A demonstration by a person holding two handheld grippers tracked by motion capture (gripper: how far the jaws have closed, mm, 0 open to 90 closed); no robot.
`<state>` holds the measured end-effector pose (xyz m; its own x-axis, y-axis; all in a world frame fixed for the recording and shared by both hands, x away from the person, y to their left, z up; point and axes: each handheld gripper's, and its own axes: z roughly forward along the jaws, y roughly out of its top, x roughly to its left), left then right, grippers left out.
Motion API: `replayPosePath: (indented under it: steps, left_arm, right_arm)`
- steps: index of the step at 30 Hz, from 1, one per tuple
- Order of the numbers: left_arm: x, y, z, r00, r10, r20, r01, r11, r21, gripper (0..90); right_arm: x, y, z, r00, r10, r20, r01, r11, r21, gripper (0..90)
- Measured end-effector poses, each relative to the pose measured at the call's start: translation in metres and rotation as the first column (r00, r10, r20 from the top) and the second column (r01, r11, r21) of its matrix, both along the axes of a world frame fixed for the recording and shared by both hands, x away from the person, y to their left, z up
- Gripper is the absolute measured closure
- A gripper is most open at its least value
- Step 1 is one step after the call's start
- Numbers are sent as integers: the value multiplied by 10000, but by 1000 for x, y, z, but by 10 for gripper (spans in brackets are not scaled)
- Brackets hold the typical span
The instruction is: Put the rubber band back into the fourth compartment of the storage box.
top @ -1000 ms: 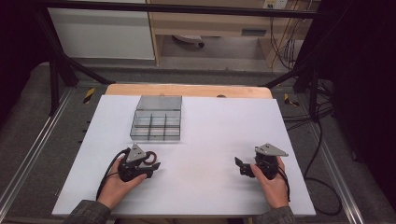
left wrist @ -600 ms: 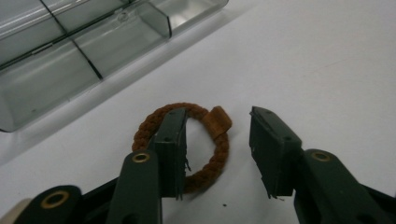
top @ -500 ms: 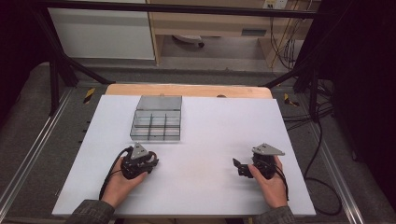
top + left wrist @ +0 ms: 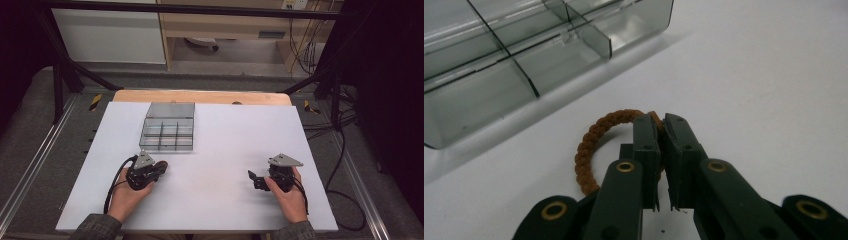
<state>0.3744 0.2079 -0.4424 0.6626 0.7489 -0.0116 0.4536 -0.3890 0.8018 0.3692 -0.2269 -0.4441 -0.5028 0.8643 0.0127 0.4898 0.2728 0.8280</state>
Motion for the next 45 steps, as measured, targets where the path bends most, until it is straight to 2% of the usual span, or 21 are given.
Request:
replayPosePath:
  steps: [3, 9, 14, 15, 18, 20, 22, 24, 28, 32, 33, 38, 41, 45]
  left_arm:
    - [-2, 3, 5, 9998, 65, 198, -58, 9993, -359, 846]
    - [-3, 8, 7, 9997, 194, 121, -184, 9965, -821, 847]
    - [-2, 11, 9, 9996, 252, 118, -239, 9945, -1022, 847]
    - [-3, 13, 14, 9993, 272, 264, -240, 9931, -1148, 847]
    - [-3, 13, 17, 9993, 148, 347, -108, 9935, -1133, 847]
    - [-4, 12, 17, 9995, 73, 313, -36, 9931, -1173, 847]
    - [-5, 9, 15, 9998, -183, 119, 195, 9932, -1148, 847]
    - [-5, 7, 15, 9997, -222, 29, 224, 9919, -1252, 847]
    - [-1, 7, 21, 9999, -140, -84, 128, 9909, -1341, 847]
    - [2, 8, 26, 10000, -34, -39, 29, 9921, -1258, 846]
    - [3, 10, 29, 10000, 98, -2, -97, 9905, -1369, 847]
    - [6, 13, 35, 9999, 142, -18, -143, 9910, -1333, 847]
    - [11, 13, 42, 9999, 92, 50, -83, 9893, -1455, 847]
    - [18, 13, 48, 9999, 119, 43, -111, 9873, -1586, 846]
  right_arm:
    - [1, 0, -1, 10000, -76, -57, 76, 10000, -19, 60]
    - [1, -2, -1, 9999, -161, -50, 162, 9999, 42, 60]
    - [0, -1, 0, 10000, -80, 10, 80, 10000, 34, 60]
    - [1, 0, -1, 10000, -47, -2, 47, 10000, -31, 60]
    - [1, -1, -2, 9999, -90, -68, 90, 9999, -77, 61]
    - [1, -3, -1, 9998, -158, -92, 159, 9998, 100, 61]
    - [1, -3, -2, 9999, -141, -100, 142, 9998, 137, 61]
    - [1, -3, -2, 9998, -156, -119, 157, 9998, 117, 60]
    - [0, -5, -1, 9998, -170, -70, 172, 9995, 261, 59]
    - [-1, -4, 0, 10000, -91, 5, 91, 9994, 345, 59]
    - [-2, -3, 0, 10000, -37, -16, 38, 9991, 418, 59]
    - [-2, -2, 0, 9999, 146, 35, -147, 9995, 293, 59]
    - [-3, -2, 1, 9999, 123, 67, -125, 9991, 413, 58]
    - [-1, -3, -1, 10000, 97, -2, -97, 9994, 339, 59]
